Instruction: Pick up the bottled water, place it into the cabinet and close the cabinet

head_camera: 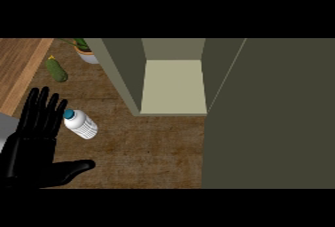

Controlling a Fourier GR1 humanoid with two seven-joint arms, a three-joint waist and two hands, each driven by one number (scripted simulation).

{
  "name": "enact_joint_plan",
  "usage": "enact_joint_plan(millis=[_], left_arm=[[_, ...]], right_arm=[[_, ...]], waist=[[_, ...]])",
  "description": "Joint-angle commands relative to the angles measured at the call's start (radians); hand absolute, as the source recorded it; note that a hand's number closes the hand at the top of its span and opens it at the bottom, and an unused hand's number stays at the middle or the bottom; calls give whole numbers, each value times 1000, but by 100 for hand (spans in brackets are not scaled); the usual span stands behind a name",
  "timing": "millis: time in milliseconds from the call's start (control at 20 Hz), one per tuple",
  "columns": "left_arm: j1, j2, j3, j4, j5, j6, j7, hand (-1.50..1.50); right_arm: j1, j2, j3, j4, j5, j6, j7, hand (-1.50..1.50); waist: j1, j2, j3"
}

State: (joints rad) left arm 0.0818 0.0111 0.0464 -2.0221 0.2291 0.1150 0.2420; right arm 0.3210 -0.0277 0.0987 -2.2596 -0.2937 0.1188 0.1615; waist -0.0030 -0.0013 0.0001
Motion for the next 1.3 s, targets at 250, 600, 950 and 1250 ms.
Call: enact_joint_plan(millis=[250,600,950,1250], left_arm=[[111,26,72,-17,103,-98,-34,-150],[288,-10,16,-102,61,-109,-90,-150],[225,18,108,-74,104,-130,-95,-150],[219,31,203,75,119,-184,-208,-150]], right_arm=[[137,23,52,3,21,59,-77,-150],[218,16,55,-20,5,109,-145,-150],[266,-15,31,56,3,176,-230,-150],[223,-12,18,-10,4,137,-170,-150]], waist=[[1,0,0],[3,-1,0],[1,-1,0],[1,0,0]])
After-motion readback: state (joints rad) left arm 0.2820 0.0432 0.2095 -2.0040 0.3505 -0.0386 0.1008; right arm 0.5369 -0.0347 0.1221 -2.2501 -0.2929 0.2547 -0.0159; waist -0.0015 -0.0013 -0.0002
